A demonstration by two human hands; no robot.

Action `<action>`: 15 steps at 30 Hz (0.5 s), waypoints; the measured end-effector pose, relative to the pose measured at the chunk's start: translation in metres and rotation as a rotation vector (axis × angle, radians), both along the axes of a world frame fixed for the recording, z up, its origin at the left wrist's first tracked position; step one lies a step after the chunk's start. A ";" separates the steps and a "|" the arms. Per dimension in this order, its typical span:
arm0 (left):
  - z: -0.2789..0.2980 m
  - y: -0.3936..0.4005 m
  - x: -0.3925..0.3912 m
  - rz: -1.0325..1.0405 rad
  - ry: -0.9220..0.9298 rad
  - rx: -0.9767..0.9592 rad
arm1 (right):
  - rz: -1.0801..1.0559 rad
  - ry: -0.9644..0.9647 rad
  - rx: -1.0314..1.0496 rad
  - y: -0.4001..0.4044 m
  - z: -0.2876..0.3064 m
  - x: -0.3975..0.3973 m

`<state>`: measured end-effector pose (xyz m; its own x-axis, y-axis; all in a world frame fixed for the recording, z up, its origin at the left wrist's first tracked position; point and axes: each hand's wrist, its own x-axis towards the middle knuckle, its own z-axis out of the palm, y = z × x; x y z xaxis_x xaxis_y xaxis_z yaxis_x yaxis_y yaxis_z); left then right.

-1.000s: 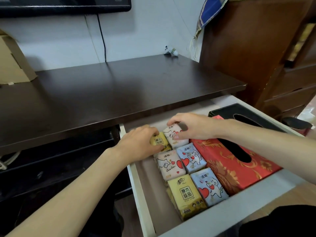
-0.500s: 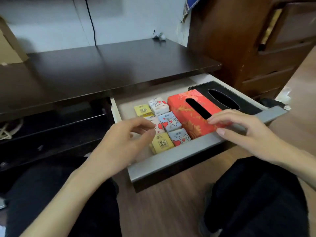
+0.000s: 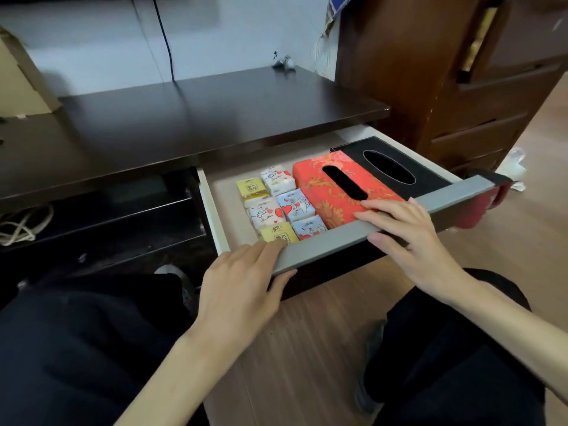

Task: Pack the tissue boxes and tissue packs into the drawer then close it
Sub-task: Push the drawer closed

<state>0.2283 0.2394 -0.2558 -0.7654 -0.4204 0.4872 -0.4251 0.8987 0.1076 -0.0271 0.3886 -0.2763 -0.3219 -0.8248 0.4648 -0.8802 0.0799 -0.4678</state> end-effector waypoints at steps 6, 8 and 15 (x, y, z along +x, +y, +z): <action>-0.004 -0.028 -0.015 0.012 0.029 -0.038 | 0.004 0.050 -0.050 -0.029 -0.007 -0.017; -0.005 -0.042 -0.022 0.042 0.060 -0.063 | 0.006 0.051 -0.042 -0.045 -0.008 -0.024; -0.007 -0.105 -0.045 0.103 0.085 -0.056 | 0.000 0.078 -0.055 -0.109 -0.009 -0.045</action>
